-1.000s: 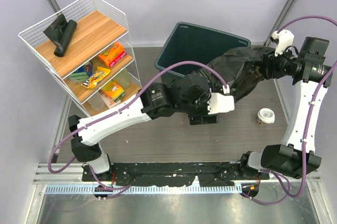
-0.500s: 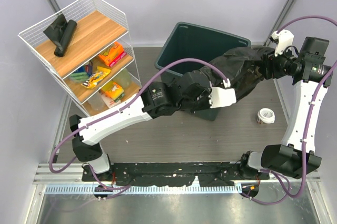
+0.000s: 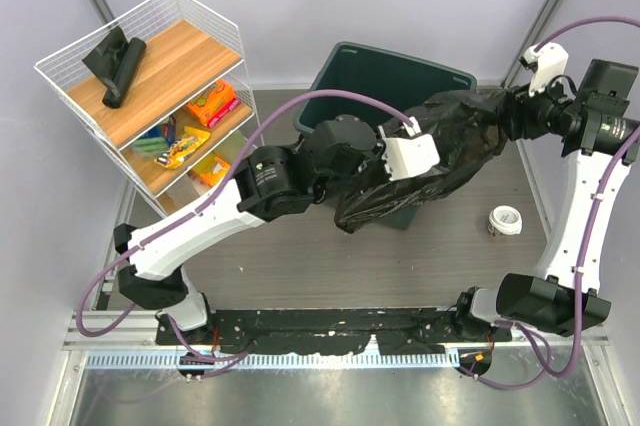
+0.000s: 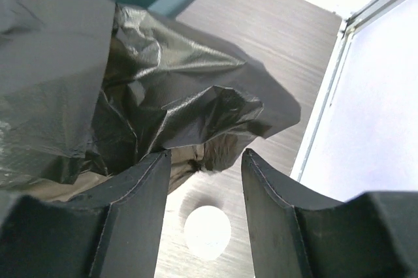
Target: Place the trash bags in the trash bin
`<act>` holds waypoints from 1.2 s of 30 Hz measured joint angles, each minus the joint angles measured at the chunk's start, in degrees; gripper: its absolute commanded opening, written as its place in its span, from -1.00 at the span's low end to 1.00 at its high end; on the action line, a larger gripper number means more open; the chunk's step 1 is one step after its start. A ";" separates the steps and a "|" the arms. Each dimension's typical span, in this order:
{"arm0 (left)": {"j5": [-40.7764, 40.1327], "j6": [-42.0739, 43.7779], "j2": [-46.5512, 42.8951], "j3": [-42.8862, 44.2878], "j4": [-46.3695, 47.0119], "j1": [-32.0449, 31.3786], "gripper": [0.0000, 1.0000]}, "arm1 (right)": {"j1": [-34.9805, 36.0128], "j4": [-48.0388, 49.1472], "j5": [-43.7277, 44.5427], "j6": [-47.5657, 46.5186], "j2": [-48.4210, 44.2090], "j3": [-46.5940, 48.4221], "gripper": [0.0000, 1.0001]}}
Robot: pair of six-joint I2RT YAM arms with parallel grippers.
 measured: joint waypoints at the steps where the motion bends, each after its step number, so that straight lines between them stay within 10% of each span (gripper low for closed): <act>1: -1.73 0.17 -0.35 -0.02 0.07 0.02 -1.00 | 0.00 0.02 -0.33 0.13 0.28 1.07 0.06; 28: -10.99 3.02 -4.13 -4.74 3.43 5.44 -1.00 | 2.51 -9.88 -12.37 -8.76 0.52 12.50 0.36; 36: -10.97 3.04 -4.72 -4.74 3.41 6.12 -1.00 | 4.70 -5.33 -12.76 -5.03 5.40 12.57 -0.09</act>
